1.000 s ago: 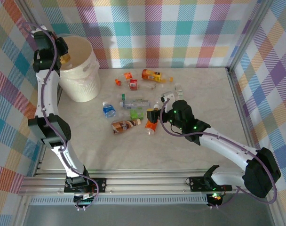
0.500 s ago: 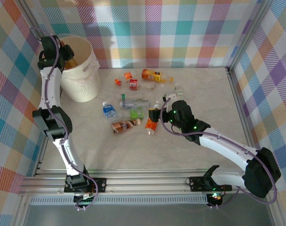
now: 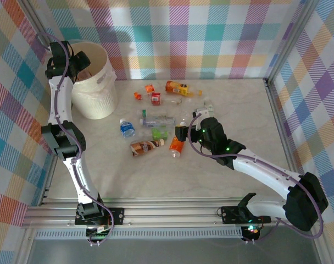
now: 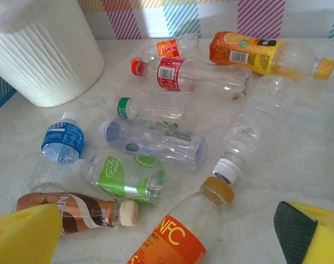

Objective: Put the plastic bottles in the bin

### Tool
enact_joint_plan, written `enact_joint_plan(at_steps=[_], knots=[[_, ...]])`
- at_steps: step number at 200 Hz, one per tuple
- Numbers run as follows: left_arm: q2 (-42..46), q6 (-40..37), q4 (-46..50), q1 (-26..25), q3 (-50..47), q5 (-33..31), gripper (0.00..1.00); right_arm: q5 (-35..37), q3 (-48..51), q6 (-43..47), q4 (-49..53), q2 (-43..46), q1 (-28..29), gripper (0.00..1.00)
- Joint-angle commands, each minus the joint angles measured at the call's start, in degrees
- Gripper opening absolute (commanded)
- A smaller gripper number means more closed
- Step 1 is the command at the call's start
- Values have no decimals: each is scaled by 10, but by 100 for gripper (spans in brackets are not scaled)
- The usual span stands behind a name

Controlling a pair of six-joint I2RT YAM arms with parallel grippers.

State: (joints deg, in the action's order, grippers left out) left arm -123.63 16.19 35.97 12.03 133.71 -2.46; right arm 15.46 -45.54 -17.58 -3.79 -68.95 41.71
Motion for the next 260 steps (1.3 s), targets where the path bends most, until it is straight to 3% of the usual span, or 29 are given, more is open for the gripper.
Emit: enact_joint_plan(at_steps=[1,37,110,143,195,260], knots=[[13,8,8,4,17,3,93,9,7,-11,-7,10,3,100],[31,15,15,3,18,18,100,14,15,-15,-8,20,3,100],[130,7,-19,-53,-52,34,100,39,37,-62,2,27,3,100],[217,13,-88,-88,-166,29,100,56,50,-110,15,31,3,100],[369,41,-189,-136,-376,76,100,71,67,-126,9,45,3,100],[539,27,-189,-298,-623,32,100,95,81,-127,-20,60,3,100]])
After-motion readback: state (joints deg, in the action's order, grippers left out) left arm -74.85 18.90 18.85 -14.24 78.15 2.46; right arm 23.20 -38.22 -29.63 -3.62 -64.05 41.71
